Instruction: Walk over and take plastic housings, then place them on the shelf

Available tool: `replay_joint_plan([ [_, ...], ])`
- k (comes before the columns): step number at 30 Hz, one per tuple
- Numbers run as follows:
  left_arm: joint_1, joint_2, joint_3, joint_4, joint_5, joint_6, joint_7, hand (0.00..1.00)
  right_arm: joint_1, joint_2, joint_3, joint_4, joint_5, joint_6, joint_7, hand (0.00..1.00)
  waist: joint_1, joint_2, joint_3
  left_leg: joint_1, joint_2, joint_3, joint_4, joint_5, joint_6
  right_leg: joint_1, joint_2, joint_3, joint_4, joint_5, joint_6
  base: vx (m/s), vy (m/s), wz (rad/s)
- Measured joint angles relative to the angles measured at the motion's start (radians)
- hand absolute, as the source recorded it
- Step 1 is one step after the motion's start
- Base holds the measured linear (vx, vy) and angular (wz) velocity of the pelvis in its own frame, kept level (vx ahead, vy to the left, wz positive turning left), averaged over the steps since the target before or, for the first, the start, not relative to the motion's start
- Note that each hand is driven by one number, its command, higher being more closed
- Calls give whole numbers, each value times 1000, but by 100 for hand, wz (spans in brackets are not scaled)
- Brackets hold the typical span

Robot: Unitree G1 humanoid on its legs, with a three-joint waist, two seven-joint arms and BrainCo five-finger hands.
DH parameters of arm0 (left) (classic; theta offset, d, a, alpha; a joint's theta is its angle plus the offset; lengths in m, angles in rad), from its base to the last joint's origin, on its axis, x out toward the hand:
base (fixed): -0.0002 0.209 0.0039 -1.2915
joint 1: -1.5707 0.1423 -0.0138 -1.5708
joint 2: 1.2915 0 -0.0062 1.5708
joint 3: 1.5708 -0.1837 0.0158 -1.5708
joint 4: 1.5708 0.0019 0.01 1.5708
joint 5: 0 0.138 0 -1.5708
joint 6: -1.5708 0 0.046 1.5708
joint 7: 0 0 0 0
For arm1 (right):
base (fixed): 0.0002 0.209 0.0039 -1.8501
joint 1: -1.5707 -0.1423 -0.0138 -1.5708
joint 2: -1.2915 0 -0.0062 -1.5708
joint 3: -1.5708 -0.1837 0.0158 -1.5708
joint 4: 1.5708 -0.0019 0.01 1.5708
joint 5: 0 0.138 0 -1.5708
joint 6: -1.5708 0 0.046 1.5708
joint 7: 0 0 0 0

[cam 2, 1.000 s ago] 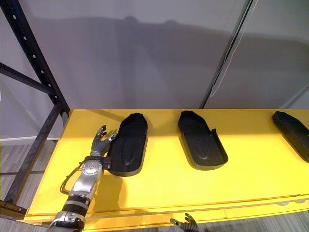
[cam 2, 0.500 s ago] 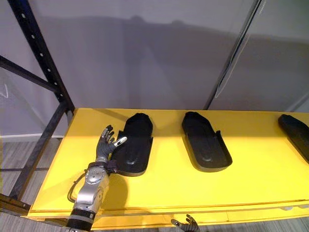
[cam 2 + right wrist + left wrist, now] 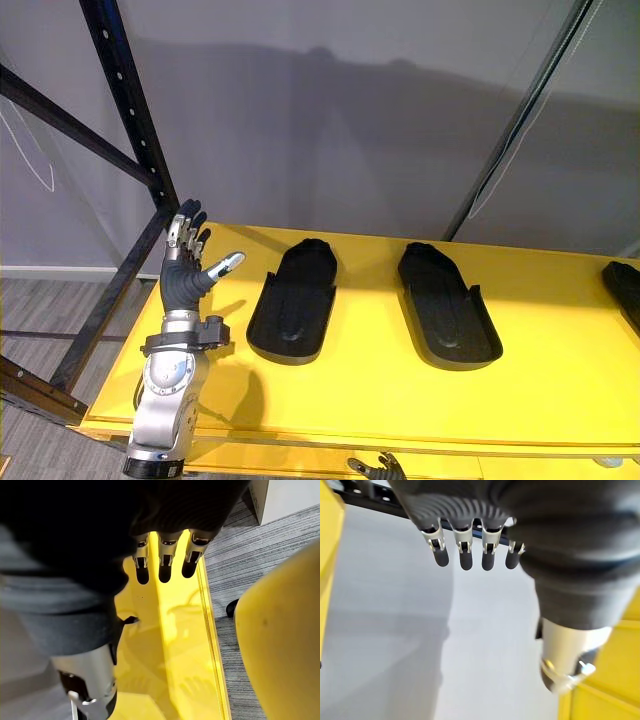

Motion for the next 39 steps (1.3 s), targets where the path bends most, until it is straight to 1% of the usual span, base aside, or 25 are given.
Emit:
replay_joint_plan([
  [2, 124, 25, -79, -36, 0, -33, -57, 100, 3, -1, 13, -1, 0, -2, 1, 0, 3, -2, -3, 0, 1, 7, 10, -9, 1, -1, 0, 6, 4, -1, 0, -34, 24, -7],
  [4, 182, 26, -111, -36, 0, -37, -81, 100, 10, -1, 13, -2, 0, -3, 1, 0, 17, -3, -4, 0, 1, 13, 15, -14, 1, -1, 0, 10, 5, -1, 0, -35, 21, -8],
  [5, 216, 26, -118, -36, 0, -38, -93, 100, 14, -1, 14, -3, 0, -3, 1, 0, 24, -4, -5, -3, 4, 18, 25, -22, 1, -1, 1, 10, 6, -1, 1, -41, 24, -9],
  [6, 243, 27, -117, -34, 1, -42, -101, 100, 16, -1, 14, -4, 0, -3, 1, 0, 23, -4, -7, -6, 6, 20, 36, -28, 2, -2, 2, 11, 7, -1, 1, -36, 22, -6],
  [9, 274, 28, -114, -4, 1, -49, -106, 100, 24, 2, 15, -6, 0, -9, -1, 0, 29, -10, -17, -30, 7, 19, 51, -31, 2, -19, 2, 10, 13, -1, 1, 0, 0, 0],
  [12, 287, 28, -114, 55, 36, -48, -115, 100, 27, 6, 15, -6, 0, -9, -6, 0, 34, -15, -19, -32, 8, 20, 58, -32, 1, -18, 1, 8, 13, -1, 1, 0, 0, 0],
  [16, 290, 27, -116, 118, 78, -46, -131, 100, 31, 6, 18, -12, 0, -9, -10, 0, 36, -16, -19, -33, 10, 21, 61, -32, 0, -18, 1, 7, 14, -1, 1, -8, 1, 0],
  [20, 290, 27, -128, 176, 132, -46, -145, 100, 41, 2, 37, -25, 0, -10, -12, 0, 44, -16, -19, -34, 10, 23, 61, -34, -2, -18, 1, 7, 15, -1, 1, -8, 1, 0],
  [24, 281, 27, -159, 240, 168, -31, -148, 100, 41, 2, 37, -27, 0, -10, -14, 0, 43, -16, -19, -34, 10, 25, 59, -34, -2, -20, 2, 9, 14, -1, 1, 0, 0, 0],
  [28, 241, 28, -178, 350, 191, -17, -149, 100, 46, 1, 37, -27, 0, -10, -18, 0, 40, -3, -37, -32, 10, 28, 45, -32, -4, -24, 2, 7, 8, 0, 1, 0, 0, 0],
  [31, 214, 28, -196, 384, 196, -14, -149, 100, 49, 0, 37, -25, 0, -10, -19, 0, 40, -1, -45, -29, 10, 28, 31, -25, -7, -25, 2, 5, 1, 0, 0, 0, 0, 0],
  [34, 169, 30, -213, 431, 218, -14, -149, 100, 49, -1, 37, -23, 0, -10, -18, 0, 36, 2, -51, -7, 6, 32, -13, 0, -12, -18, 2, 4, -17, 7, -4, 0, 0, 0],
  [37, 122, 34, -235, 474, 235, -14, -149, 100, 37, -4, 37, -14, 0, -9, -19, 0, 17, 9, -56, 5, 6, 34, -57, 26, -17, -16, 4, 2, -41, 22, -8, -7, -10, -1],
  [39, 91, 34, -249, 501, 244, -16, -148, 100, 33, -6, 36, -14, -1, -9, -19, 0, 16, 15, -53, 19, 7, 43, -82, 42, -21, -17, 8, 7, -43, 26, -11, -23, -23, -8],
])
